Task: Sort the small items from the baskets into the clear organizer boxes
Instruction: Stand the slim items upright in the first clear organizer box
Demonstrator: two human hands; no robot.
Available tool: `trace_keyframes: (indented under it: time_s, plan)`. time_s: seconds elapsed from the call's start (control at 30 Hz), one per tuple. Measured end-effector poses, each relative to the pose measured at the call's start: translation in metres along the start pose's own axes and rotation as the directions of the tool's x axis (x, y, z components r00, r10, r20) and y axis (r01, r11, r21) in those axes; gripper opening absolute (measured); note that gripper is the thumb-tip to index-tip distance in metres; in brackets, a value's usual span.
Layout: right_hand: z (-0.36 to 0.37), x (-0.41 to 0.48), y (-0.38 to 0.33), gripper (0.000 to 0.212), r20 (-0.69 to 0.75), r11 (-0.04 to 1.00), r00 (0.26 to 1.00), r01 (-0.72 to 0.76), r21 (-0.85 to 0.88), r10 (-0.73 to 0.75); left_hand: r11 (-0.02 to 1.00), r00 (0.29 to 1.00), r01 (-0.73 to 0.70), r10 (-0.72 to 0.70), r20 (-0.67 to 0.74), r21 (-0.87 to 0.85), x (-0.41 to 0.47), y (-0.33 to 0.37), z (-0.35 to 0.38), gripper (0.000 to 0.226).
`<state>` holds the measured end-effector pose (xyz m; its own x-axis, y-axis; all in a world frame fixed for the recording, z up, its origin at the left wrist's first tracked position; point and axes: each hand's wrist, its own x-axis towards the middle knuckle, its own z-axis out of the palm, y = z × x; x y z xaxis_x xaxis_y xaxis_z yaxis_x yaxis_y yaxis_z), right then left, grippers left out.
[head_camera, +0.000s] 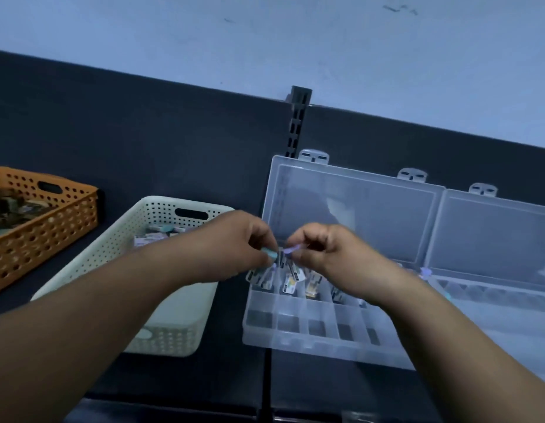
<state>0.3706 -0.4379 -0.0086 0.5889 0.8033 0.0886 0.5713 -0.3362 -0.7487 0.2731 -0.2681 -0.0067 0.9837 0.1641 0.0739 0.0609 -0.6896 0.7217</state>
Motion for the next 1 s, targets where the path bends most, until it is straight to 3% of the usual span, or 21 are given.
trace_keyframes:
  time_s: [0.4,1.0]
  plan:
    - [0.018,-0.011,0.042,0.006,-0.023,0.982,1.000,-0.018,-0.189,0.013,0.936,0.991,0.021,-0.064,0.113,0.350,0.006,-0.002,0.032,0.014]
    - [0.026,-0.014,0.052,0.014,0.004,0.944,0.998,-0.065,-0.325,0.070,0.864,0.983,-0.039,-0.058,0.177,0.502,0.014,-0.014,0.043,0.023]
